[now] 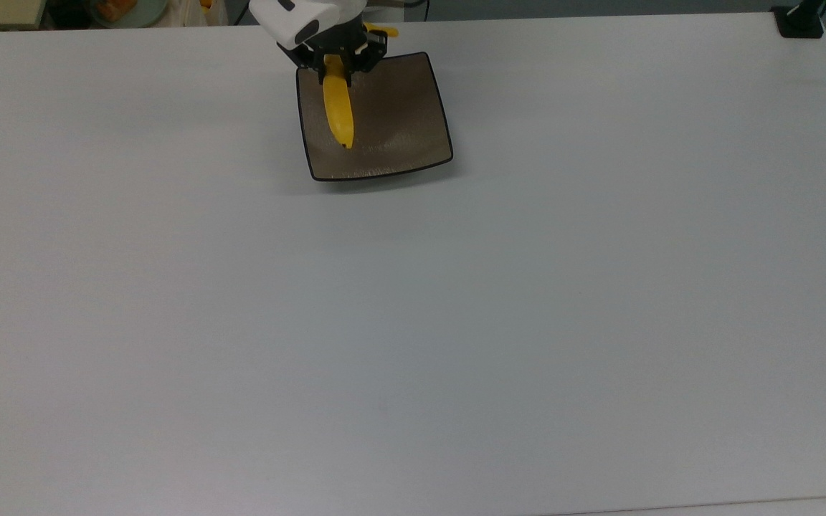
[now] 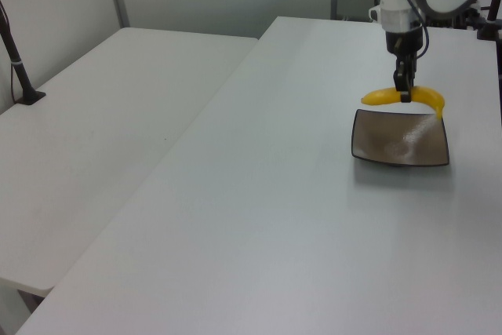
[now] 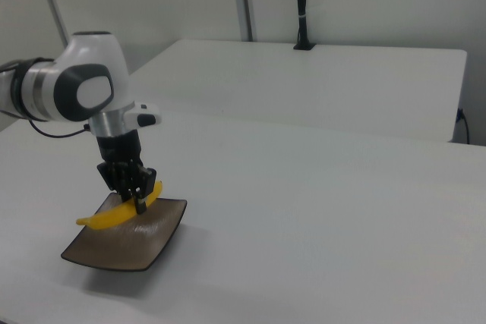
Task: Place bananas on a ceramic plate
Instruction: 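Carry the banana over the brown plate and lower it in, then open the gripper to release the banana onto the plate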
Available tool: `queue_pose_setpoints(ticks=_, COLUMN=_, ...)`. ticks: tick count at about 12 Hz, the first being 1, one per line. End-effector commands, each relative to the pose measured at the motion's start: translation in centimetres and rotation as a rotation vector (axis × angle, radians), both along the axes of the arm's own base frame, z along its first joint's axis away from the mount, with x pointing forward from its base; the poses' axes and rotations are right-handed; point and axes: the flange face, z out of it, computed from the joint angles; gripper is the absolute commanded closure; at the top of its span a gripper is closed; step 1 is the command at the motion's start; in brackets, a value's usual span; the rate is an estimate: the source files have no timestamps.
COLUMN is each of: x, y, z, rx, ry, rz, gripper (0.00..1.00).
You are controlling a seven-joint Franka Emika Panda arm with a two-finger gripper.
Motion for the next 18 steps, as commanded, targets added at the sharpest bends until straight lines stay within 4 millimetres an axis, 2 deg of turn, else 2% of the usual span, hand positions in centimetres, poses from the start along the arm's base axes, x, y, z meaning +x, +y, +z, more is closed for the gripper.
queue_pose_setpoints(ticks=1, x=-0.4, y=0.3, z=-2.3, rx=0.012, ry=-0.066, rz=-0.11, gripper=1.0)
queue_pose_setpoints(ticks=6, x=-0.8, y=0.5, z=-5.5, rx=0.015, ry=-0.087, rz=-0.151, gripper=1.0)
queue_pose_setpoints(ticks=7, x=-0.8, y=0.4, z=-6.0, rx=0.013, ry=-0.08, rz=-0.154, gripper=0.96)
queue_pose_setpoints(ticks=8, x=-0.7, y=0.4, z=-6.5, rx=0.011, ry=-0.068, rz=-0.156, gripper=0.87)
queue_pose_setpoints(ticks=10, x=-0.8, y=0.3, z=-6.4, rx=0.009, ry=-0.06, rz=-0.159, gripper=0.58)
queue_pose_setpoints(ticks=11, x=-0.8, y=0.3, z=-6.4, rx=0.009, ry=-0.059, rz=-0.159, gripper=0.46)
queue_pose_setpoints(ticks=12, x=-0.8, y=0.2, z=-6.1, rx=0.008, ry=-0.062, rz=-0.159, gripper=0.27)
queue_pose_setpoints(ticks=13, x=-0.8, y=-0.1, z=-5.7, rx=0.003, ry=-0.043, rz=-0.165, gripper=0.0)
queue_pose_setpoints(ticks=15, x=-0.3, y=0.0, z=-3.7, rx=-0.003, ry=-0.025, rz=-0.168, gripper=0.0)
queue_pose_setpoints(ticks=18, x=1.5, y=0.4, z=2.7, rx=-0.009, ry=-0.025, rz=-0.171, gripper=0.0)
